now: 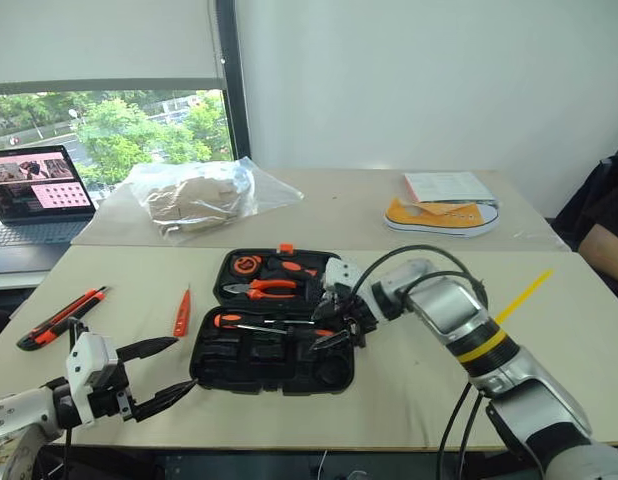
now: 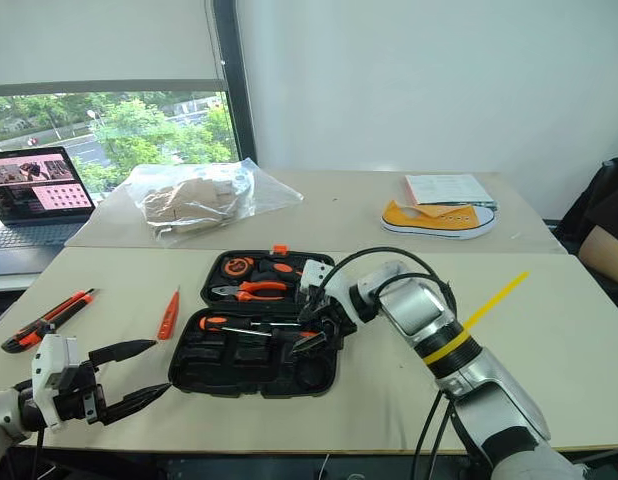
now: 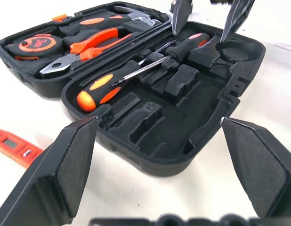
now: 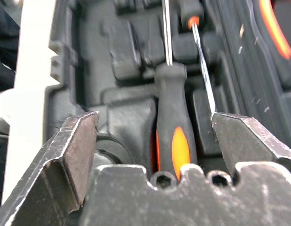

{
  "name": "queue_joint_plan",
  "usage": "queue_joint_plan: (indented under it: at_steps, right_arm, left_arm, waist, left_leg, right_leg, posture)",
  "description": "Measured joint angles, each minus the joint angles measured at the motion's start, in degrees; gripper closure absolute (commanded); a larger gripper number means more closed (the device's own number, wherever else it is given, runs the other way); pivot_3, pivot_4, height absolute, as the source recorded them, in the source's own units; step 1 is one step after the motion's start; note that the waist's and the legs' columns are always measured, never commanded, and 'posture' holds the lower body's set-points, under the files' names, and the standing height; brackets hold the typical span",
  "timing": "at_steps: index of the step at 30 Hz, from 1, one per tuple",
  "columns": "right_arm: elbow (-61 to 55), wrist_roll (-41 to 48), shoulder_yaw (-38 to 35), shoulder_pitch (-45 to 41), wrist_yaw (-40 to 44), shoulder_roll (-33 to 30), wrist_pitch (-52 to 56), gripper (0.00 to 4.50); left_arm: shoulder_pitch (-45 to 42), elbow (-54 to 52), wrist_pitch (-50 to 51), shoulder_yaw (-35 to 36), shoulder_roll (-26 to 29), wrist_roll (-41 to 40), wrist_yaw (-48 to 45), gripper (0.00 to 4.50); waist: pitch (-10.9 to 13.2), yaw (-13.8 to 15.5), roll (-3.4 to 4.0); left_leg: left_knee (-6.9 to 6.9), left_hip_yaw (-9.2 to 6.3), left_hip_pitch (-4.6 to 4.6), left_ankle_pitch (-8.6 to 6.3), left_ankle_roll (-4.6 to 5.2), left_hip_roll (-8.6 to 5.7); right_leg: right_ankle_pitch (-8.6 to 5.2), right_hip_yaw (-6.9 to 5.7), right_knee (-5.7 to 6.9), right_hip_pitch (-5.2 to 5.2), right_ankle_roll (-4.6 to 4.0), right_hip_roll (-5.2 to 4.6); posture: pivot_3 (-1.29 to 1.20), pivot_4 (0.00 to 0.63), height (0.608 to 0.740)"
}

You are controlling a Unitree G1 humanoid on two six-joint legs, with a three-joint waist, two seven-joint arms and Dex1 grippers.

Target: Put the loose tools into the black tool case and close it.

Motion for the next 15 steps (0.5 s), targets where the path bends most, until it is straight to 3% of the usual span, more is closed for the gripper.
queue_joint_plan:
  at_steps: [3, 12, 13, 15]
  right_arm:
    - [-0.26, 1.42, -2.6, 0.56, -1.32, 1.67, -0.73, 1.03]
    - [4.31, -3.45, 1.66, 4.17, -7.0, 6.13, -8.37, 4.19]
    - [5.19, -4.06, 1.88, 4.17, -7.43, 6.33, -8.92, 4.42]
    - [6.75, -4.96, 1.88, 4.04, -8.09, 7.09, -10.03, 4.42]
  left_arm:
    - [-0.39, 0.1, 0.0, -0.14, -0.27, 0.14, 0.05, 0.0]
    - [-1.8, 1.1, 0.0, -0.41, -0.33, 0.35, -0.13, 0.0]
    - [-1.8, 1.1, 0.01, -0.42, -0.33, 0.35, -0.15, 0.0]
    - [-1.78, 1.09, 0.02, -0.42, -0.33, 0.35, -0.17, 0.0]
  waist:
    - [0.0, -0.01, 0.0]
    - [0.0, -0.07, 0.0]
    - [0.0, -0.07, 0.0]
    - [0.0, -0.11, 0.0]
  left_leg:
    - [0.0, 0.01, 0.0, 0.0, 0.0, 0.0]
    - [0.0, 0.06, 0.0, 0.0, 0.0, -0.01]
    - [0.0, 0.06, 0.0, 0.0, 0.0, -0.02]
    - [0.0, 0.07, 0.01, 0.0, 0.0, -0.01]
  right_leg:
    - [0.0, -0.01, 0.0, 0.0, 0.0, 0.01]
    - [0.0, 0.0, 0.01, -0.01, 0.0, 0.0]
    - [0.0, 0.0, 0.01, -0.01, 0.0, 0.0]
    - [0.0, 0.0, 0.01, 0.0, 0.0, 0.0]
  posture:
    - [0.0, 0.15, 0.74]
    - [0.0, 0.15, 0.74]
    - [0.0, 0.15, 0.74]
    - [0.0, 0.15, 0.74]
